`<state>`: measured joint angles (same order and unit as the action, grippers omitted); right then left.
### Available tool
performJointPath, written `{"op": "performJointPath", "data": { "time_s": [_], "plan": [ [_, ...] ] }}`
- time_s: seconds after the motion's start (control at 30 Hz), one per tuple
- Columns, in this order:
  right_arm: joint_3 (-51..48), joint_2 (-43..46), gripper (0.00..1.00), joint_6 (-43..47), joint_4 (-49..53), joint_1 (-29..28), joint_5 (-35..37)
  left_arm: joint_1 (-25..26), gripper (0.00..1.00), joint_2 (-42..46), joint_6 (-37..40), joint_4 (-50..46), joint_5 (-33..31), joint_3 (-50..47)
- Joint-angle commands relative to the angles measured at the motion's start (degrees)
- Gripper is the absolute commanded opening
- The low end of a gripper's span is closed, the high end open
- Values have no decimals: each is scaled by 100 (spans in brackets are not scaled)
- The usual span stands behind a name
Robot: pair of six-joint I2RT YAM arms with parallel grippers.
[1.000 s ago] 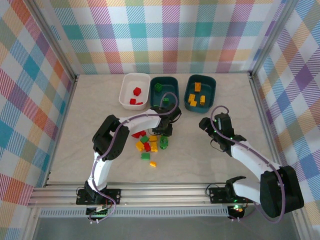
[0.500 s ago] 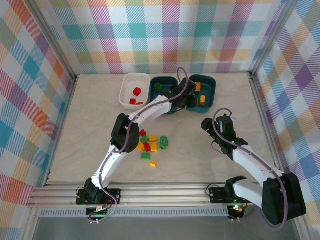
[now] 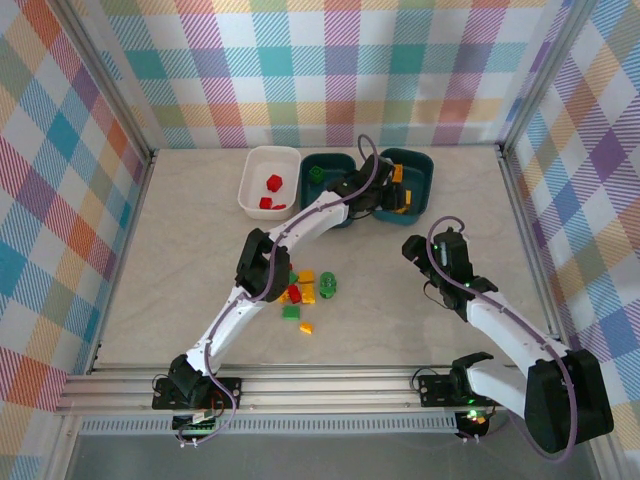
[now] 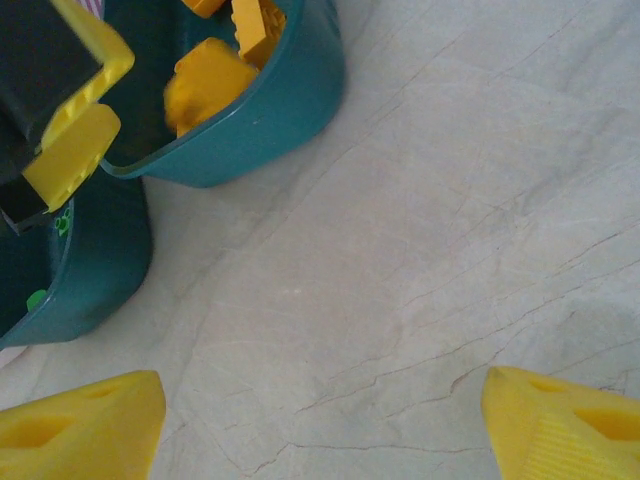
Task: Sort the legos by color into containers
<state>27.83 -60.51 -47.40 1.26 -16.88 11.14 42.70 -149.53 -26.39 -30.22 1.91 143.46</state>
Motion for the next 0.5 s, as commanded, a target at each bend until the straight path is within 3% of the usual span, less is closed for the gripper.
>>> {"op": "performJointPath", "data": {
  "time_s": [0.0, 0.2, 0.33, 0.47],
  "plan": [
    [2, -80, 83, -37, -159, 28, -116, -55, 84, -45, -79, -19, 1, 151],
    [42, -150, 83, 138, -202, 28, -114, -36, 83, 833, -6, -169, 258, -473],
    [165, -496, 80, 216, -339, -16, -445, -38, 83, 2542, -50, 558, -8, -2660],
    [628, -1146, 78, 538, -292, -440, -747, -163, 84, 4199, -503, 512, -1173, -4911]
  ]
}}
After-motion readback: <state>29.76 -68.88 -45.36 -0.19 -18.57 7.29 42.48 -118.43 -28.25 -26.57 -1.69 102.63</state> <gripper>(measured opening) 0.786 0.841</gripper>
